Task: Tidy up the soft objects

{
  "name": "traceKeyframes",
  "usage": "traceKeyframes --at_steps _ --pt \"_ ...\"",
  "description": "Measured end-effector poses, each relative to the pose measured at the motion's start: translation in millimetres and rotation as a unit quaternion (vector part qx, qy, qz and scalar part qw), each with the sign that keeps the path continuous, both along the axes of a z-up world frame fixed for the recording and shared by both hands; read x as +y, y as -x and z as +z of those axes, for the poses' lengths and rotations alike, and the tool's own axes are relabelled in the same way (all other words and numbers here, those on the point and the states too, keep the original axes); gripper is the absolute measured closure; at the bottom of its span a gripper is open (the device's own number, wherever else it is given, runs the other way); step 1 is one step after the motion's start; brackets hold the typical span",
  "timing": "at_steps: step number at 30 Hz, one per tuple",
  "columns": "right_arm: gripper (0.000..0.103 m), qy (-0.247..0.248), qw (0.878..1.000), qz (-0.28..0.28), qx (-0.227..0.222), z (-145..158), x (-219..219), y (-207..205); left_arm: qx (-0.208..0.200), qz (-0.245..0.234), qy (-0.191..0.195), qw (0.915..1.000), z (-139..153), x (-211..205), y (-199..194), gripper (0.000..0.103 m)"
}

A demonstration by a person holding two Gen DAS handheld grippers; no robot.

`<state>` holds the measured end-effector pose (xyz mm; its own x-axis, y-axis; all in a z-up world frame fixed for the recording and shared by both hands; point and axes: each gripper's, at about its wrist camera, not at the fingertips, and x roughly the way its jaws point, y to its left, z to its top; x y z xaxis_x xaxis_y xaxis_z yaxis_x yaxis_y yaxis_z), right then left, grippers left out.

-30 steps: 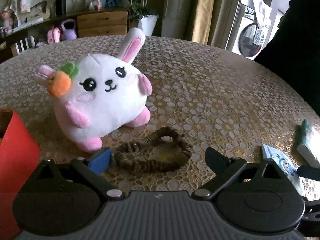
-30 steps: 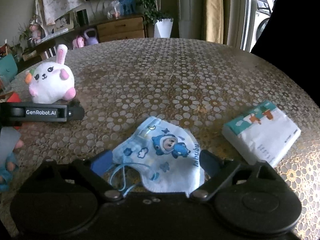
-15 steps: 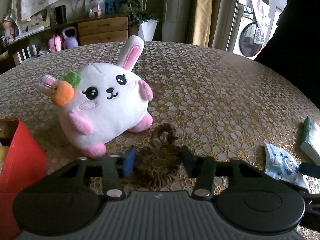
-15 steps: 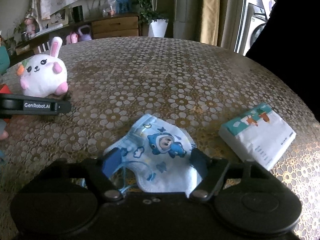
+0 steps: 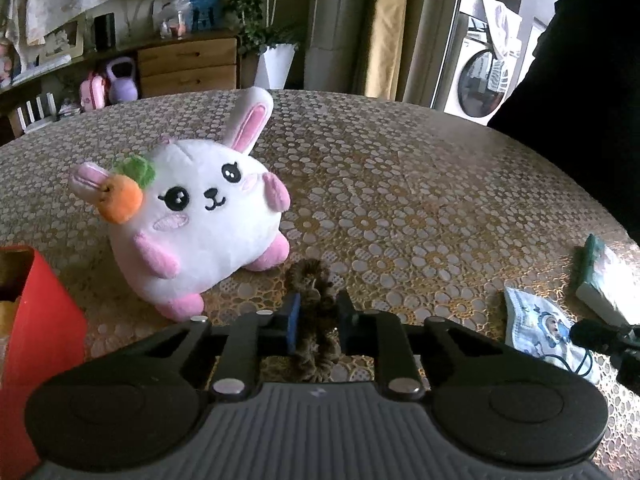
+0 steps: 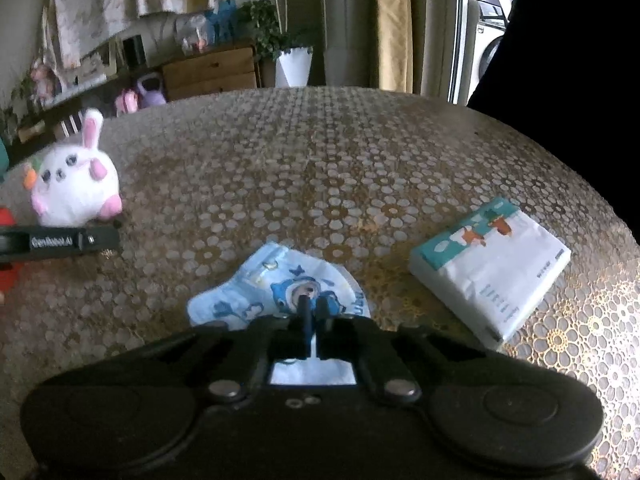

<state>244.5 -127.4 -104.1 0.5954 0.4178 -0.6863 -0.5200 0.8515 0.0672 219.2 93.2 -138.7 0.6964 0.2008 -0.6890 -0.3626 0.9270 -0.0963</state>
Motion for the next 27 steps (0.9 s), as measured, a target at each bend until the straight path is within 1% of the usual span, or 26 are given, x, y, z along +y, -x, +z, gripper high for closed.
traceKeyframes --at_steps 3,5,6,8,9,11,13,14,15,16,20,23,24,26,27 --pt "0.102 -0.013 1.000 0.006 -0.003 10.2 -3.3 5.9 -0.005 -0.007 0.009 0.9999 5.3 0.4 4.5 0.090" --pt "0.102 -0.021 0.999 0.026 -0.001 15.5 -3.1 9.9 -0.007 -0.011 0.004 0.9999 7.0 -1.1 7.4 0.090" --pt "0.099 -0.015 0.999 0.037 -0.001 16.7 -0.7 12.5 -0.007 -0.015 0.002 0.9999 7.3 -1.8 8.4 0.090" --pt "0.088 -0.008 0.998 0.055 -0.002 16.8 4.3 18.0 -0.005 -0.016 0.001 0.9999 6.4 -2.3 9.6 0.090" --pt "0.079 -0.006 0.998 0.061 -0.004 16.6 6.7 20.7 -0.004 -0.016 0.004 0.9999 5.8 -1.7 10.4 0.090" --pt "0.070 0.000 0.997 0.077 -0.004 15.6 12.8 24.1 -0.001 -0.016 0.006 0.9999 4.6 -1.1 11.2 0.090" --pt "0.051 0.005 0.996 0.086 -0.001 13.4 19.5 26.9 0.002 -0.018 0.007 0.9998 3.8 -0.9 12.2 0.090" --pt "0.047 0.010 0.996 0.092 -0.001 11.4 23.7 27.3 0.004 -0.018 0.005 0.9998 3.3 -1.1 12.4 0.090" --pt "0.041 0.017 0.995 0.095 -0.006 9.6 27.3 27.9 0.004 -0.016 0.003 0.9999 3.2 -1.0 12.8 0.090" --pt "0.036 0.025 0.995 0.097 -0.013 7.4 30.5 28.3 0.003 -0.016 0.005 0.9999 3.0 -0.3 13.4 0.090" --pt "0.034 0.044 0.994 0.103 -0.014 -3.7 40.3 24.8 0.003 -0.016 0.008 0.9998 0.8 1.4 13.4 0.090" --pt "0.034 0.052 0.993 0.105 -0.014 -10.3 45.8 21.5 0.002 -0.019 0.026 0.9995 -1.1 4.2 13.3 0.089" --pt "0.034 0.052 0.993 0.105 -0.012 -11.8 46.3 20.6 0.003 -0.022 0.026 0.9994 -1.6 3.9 13.3 0.089" --pt "0.034 0.049 0.993 0.105 -0.007 -13.1 45.8 18.9 0.002 -0.031 0.024 0.9992 -2.5 2.1 13.1 0.084" --pt "0.034 0.049 0.993 0.106 -0.006 -13.6 45.6 18.5 0.002 -0.037 0.026 0.9990 -3.3 1.1 12.9 0.074"
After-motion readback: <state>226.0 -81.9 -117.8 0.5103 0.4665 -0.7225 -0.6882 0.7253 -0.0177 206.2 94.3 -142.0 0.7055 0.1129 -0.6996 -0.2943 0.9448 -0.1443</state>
